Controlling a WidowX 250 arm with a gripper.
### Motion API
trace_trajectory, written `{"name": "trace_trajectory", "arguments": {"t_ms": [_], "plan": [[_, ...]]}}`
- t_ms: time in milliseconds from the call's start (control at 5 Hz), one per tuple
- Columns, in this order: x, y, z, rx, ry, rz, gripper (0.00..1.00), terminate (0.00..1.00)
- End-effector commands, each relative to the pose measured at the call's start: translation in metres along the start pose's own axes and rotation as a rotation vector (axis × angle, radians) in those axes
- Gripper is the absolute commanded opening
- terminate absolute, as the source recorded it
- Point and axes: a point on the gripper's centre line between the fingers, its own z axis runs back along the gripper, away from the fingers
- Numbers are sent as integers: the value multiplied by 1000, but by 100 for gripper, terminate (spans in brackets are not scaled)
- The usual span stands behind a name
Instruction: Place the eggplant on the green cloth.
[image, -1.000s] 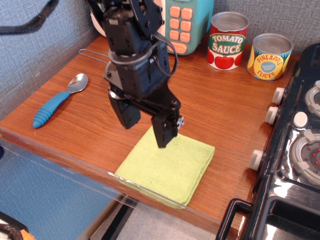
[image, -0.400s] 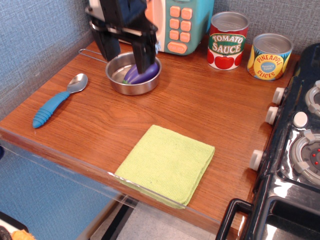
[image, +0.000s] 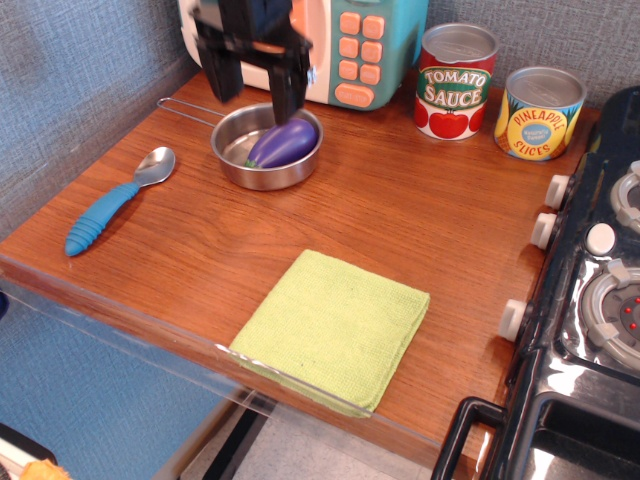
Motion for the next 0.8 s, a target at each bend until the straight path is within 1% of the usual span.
{"name": "trace_trajectory", "arguments": {"t_ms": [0,200,400,600], "plan": [[28,15,-28,42,39,-20,100,0],[31,12,-36,43,45,-37,100,0],[27,7,-45,51,71,-32,100,0],[19,5,-58,42,90,-15,100,0]]}}
